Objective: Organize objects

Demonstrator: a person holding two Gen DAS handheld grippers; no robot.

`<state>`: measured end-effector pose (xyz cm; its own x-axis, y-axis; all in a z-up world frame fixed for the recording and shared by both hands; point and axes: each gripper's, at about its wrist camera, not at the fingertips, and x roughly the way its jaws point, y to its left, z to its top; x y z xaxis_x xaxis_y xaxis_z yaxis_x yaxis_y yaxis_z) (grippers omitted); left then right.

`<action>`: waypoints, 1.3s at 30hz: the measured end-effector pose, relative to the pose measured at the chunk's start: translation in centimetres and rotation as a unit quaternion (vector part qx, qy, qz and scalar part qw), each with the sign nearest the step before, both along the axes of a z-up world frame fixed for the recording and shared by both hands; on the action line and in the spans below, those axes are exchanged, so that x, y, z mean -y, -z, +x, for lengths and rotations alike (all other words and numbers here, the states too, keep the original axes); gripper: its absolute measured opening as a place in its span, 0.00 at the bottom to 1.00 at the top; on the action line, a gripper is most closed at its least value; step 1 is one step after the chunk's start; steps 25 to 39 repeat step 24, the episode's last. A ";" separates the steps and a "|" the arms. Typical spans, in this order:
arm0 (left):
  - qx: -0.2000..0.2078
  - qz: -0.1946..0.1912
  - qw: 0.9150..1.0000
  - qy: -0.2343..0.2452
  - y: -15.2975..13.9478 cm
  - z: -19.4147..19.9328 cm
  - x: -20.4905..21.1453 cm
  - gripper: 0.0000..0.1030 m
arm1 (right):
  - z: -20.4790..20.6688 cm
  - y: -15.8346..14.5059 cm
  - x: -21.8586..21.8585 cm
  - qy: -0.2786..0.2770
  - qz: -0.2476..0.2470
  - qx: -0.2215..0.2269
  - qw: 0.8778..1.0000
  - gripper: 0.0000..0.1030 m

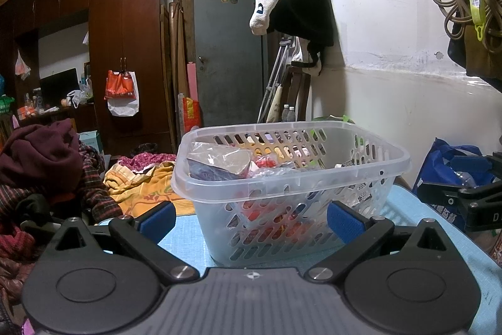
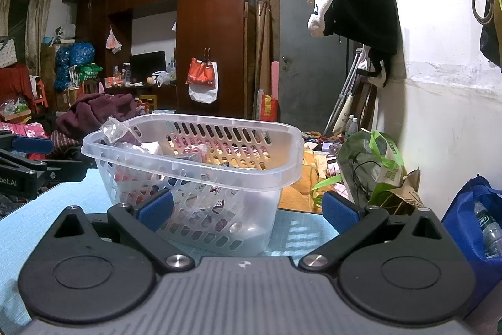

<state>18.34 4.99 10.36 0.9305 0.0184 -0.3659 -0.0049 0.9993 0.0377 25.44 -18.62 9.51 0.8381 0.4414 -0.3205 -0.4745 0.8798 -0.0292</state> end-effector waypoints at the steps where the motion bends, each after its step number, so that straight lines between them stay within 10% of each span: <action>1: 0.000 0.000 1.000 0.000 0.0 0.0 0.0 1.00 | 0.0 0.0 0.0 0.000 0.000 0.000 1.000 1.00; 39: 0.009 -0.003 1.000 0.001 0.3 -0.1 0.9 1.00 | 0.2 0.5 0.4 0.002 0.001 -0.007 1.000 1.00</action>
